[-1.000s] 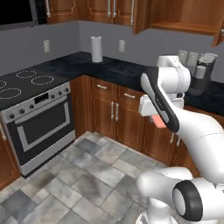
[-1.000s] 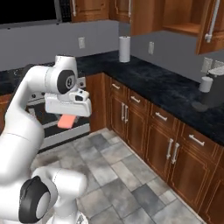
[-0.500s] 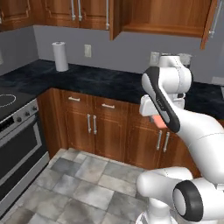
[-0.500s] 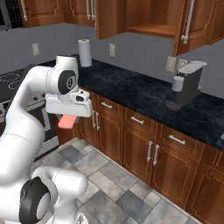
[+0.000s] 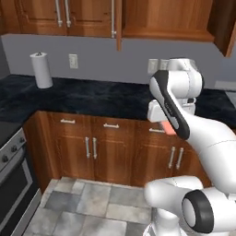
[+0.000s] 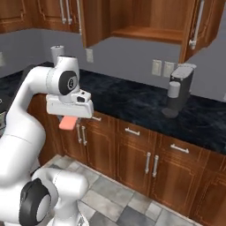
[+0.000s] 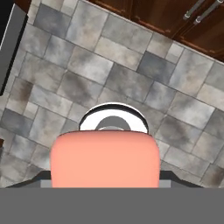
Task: Pick up the bar soap and bar soap from the sink, and place them back in the cabinet, and close the cabinet doors.
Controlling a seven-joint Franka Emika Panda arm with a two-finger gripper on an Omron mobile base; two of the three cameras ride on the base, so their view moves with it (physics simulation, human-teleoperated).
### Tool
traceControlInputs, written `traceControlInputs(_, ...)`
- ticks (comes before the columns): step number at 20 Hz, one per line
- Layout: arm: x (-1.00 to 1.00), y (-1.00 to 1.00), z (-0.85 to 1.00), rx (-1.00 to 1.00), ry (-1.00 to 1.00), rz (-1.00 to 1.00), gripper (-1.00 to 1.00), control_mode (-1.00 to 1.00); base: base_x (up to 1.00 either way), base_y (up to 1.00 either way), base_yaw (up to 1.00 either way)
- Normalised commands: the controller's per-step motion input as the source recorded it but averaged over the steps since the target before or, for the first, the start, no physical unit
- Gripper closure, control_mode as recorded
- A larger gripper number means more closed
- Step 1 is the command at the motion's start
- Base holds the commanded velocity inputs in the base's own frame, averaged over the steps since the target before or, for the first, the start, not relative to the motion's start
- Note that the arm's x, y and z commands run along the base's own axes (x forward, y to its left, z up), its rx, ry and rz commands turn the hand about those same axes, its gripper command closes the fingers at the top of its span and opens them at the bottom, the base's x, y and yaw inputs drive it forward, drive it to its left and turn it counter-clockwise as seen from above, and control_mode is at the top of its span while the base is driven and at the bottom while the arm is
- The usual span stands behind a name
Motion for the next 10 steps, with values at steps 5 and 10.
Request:
traceControlInputs(5,0.0,0.0,0.0,0.0,0.0,0.0,1.0,1.0,0.81,0.37,-0.34)
traceControlInputs(10,0.0,0.0,0.0,0.0,0.0,0.0,1.0,1.0,0.61,0.22,-0.35)
